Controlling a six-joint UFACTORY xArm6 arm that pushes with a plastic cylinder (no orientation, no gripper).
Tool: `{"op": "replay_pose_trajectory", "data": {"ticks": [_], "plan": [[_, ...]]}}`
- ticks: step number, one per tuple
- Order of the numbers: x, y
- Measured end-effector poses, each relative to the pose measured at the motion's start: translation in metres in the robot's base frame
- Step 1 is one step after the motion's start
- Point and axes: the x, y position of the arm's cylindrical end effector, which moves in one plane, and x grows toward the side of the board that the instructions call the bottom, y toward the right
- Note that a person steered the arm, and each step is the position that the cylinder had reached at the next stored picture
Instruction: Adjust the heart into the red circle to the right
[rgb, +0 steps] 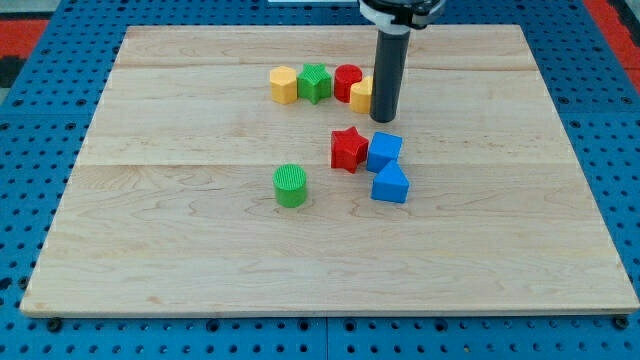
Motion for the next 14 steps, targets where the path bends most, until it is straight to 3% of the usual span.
{"op": "replay_pose_trajectory", "data": {"ticks": [3,14], "plan": [[0.010,-0.032],[-0.027,-0.007]]}}
